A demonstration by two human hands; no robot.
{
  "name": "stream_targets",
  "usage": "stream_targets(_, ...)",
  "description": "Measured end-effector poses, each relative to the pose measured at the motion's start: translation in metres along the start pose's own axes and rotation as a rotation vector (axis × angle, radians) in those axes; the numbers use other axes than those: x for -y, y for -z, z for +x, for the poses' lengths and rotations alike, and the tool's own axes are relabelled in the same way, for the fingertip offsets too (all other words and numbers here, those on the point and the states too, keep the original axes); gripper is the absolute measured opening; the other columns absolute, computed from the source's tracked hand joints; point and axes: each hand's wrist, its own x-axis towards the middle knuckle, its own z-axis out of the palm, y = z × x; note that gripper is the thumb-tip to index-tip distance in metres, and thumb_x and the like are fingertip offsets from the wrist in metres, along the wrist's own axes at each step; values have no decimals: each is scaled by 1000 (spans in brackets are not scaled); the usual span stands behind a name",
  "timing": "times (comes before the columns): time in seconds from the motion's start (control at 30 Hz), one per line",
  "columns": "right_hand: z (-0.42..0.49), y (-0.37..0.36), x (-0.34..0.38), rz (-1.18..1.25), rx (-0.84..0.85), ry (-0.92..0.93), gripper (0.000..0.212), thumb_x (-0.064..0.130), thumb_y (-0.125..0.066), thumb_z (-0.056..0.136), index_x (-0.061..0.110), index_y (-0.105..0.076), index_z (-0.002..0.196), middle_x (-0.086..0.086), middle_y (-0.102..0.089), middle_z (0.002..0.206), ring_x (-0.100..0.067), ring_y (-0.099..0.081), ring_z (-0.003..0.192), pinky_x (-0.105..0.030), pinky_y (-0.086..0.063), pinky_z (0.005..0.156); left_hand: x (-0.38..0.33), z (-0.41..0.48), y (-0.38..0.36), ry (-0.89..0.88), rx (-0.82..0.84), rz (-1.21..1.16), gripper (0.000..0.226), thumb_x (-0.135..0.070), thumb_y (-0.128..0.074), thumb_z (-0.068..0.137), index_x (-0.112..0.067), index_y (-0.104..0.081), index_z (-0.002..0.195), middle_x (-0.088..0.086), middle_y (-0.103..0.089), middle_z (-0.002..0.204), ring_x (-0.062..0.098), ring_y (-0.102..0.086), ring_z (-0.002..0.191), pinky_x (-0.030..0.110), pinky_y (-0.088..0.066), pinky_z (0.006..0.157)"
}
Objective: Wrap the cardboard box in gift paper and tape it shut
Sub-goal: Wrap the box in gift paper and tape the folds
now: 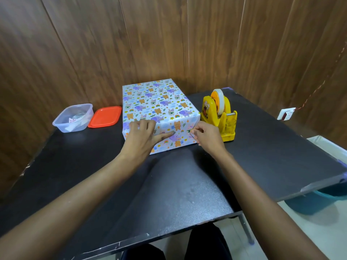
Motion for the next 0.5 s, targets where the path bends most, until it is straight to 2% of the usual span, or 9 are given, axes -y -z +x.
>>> stream_targets(0.13, 5, -4, -1, 73, -37, -102, 17, 19, -65, 87, 11, -58, 73, -9, -63, 74, -29, -61, 74, -44, -55, 72, 1, -1, 2, -20, -6, -19, 92, -19, -48, 90, -44, 25, 140, 13, -40, 120, 28, -47, 103, 37, -42, 83)
stream_targets(0.2, 7, -5, 0, 132, -42, -158, 21, 19, -66, 86, 10, -57, 70, -10, -63, 68, -27, -60, 65, -44, -56, 71, 1, -1, 1, -20, -18, -9, 92, -20, -47, 91, -41, 30, 136, 12, -41, 120, 28, -47, 102, 37, -42, 83)
stream_targets(0.37, 12, 0, 7, 140, -7, -283, 32, 27, -69, 85, 12, -52, 62, -7, -61, 59, -17, -55, 45, -36, -56, 62, 4, 0, 3, -31, 14, -38, 89, -18, -44, 94, -40, 30, 138, 15, -38, 121, 30, -45, 105, 38, -40, 85)
stream_targets(0.5, 10, 6, 5, 16, -45, -326, 48, 42, -75, 75, 11, -43, 60, -7, -60, 58, -18, -49, 40, -27, -43, 46, 4, 0, 4, -27, 23, -59, 87, -15, -42, 94, -41, 27, 140, 14, -38, 119, 30, -45, 105, 38, -40, 86)
